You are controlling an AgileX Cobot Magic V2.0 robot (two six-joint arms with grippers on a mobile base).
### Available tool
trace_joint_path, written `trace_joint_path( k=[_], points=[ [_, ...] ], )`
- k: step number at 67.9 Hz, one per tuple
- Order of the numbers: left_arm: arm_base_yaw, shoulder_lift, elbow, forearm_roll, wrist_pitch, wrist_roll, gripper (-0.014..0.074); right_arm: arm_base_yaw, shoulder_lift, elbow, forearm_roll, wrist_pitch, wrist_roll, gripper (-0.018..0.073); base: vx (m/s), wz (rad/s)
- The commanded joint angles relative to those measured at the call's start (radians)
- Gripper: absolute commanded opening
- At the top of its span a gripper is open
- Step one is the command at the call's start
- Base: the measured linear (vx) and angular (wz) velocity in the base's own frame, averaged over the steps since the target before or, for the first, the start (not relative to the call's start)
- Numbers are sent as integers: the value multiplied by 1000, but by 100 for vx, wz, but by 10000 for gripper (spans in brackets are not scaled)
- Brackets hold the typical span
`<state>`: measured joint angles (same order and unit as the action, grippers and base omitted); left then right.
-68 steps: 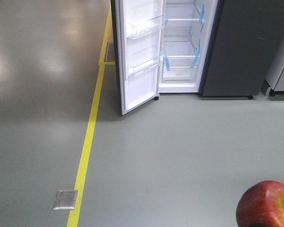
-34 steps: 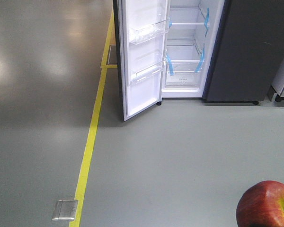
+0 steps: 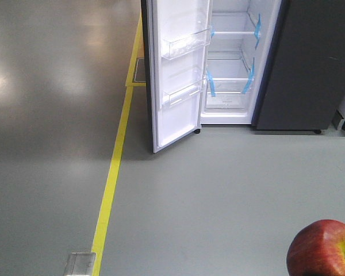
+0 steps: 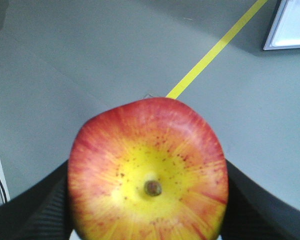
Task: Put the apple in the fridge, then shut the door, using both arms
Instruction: 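Drive closer to the open refrigerator, apple held in right gripper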
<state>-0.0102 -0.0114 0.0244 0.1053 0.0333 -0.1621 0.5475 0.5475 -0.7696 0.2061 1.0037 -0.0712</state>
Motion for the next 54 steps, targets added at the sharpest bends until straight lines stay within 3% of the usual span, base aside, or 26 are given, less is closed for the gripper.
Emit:
trace_joint_path(
  k=[1, 54],
  points=[
    [-1, -16, 29, -4, -77, -8, -6, 3, 3, -26, 12, -66, 0, 212, 10, 3],
    [-1, -16, 29, -4, -77, -8, -6, 3, 3, -26, 12, -66, 0, 212, 10, 1]
  ],
)
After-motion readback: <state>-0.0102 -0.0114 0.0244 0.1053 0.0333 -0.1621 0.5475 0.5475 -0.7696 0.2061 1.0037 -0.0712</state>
